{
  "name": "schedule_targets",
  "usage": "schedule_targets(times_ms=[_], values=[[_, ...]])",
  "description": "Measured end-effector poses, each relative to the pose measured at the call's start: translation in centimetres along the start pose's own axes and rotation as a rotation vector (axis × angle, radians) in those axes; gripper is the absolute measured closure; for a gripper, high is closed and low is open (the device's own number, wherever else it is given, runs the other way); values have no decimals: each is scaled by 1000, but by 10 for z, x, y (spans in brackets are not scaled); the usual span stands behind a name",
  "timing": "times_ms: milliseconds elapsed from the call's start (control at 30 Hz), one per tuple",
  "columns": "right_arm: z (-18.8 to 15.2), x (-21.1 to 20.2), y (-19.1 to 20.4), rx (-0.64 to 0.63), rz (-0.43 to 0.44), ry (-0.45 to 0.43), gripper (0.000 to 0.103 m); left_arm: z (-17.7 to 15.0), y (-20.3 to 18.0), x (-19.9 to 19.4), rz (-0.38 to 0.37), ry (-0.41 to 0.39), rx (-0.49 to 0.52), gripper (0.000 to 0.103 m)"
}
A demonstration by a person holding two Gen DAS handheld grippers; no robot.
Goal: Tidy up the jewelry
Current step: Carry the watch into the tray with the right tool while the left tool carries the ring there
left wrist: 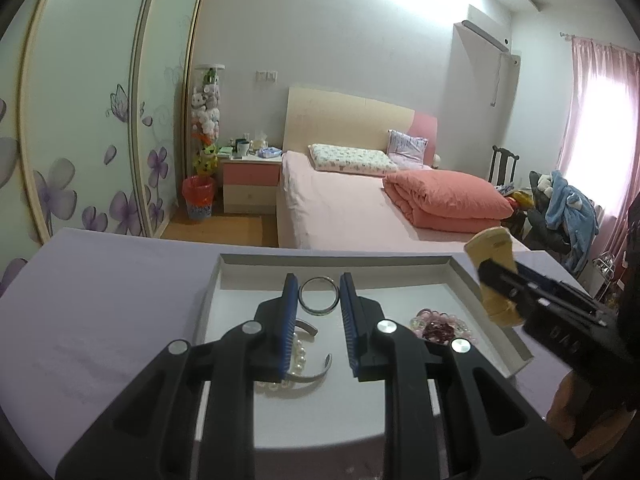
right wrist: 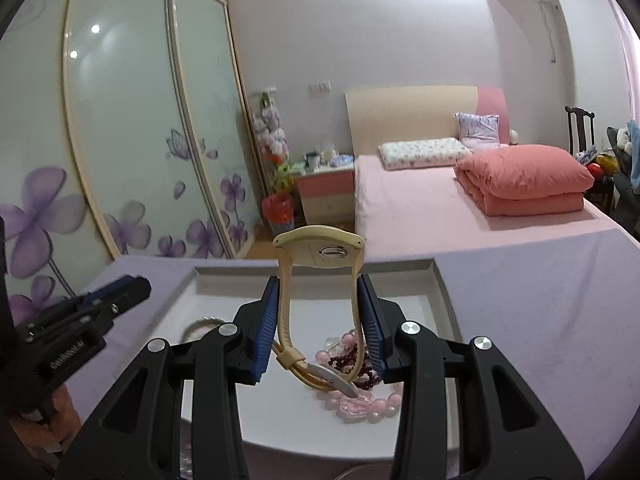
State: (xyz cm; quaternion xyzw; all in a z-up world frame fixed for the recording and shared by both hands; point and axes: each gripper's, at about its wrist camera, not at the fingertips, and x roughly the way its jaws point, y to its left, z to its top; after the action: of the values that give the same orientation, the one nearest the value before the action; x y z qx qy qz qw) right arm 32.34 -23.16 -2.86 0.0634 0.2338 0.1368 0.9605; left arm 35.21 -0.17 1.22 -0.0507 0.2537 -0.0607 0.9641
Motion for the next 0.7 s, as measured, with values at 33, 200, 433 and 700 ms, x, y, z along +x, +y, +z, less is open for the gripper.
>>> schedule_targets(times_ms=[33, 200, 433, 700], values=[[-1, 4, 1, -2, -2, 6, 61, 0, 2, 7, 2, 8, -3, 81], [-8, 6, -1, 8, -8, 12, 36, -3, 4, 23, 3, 36, -15, 81], [-1, -5, -15, 53, -3, -15, 35, -15, 2, 38, -2, 65, -10, 81], [2, 1, -18, 57, 2, -6, 35, -20, 5, 54, 11, 80, -22, 64]])
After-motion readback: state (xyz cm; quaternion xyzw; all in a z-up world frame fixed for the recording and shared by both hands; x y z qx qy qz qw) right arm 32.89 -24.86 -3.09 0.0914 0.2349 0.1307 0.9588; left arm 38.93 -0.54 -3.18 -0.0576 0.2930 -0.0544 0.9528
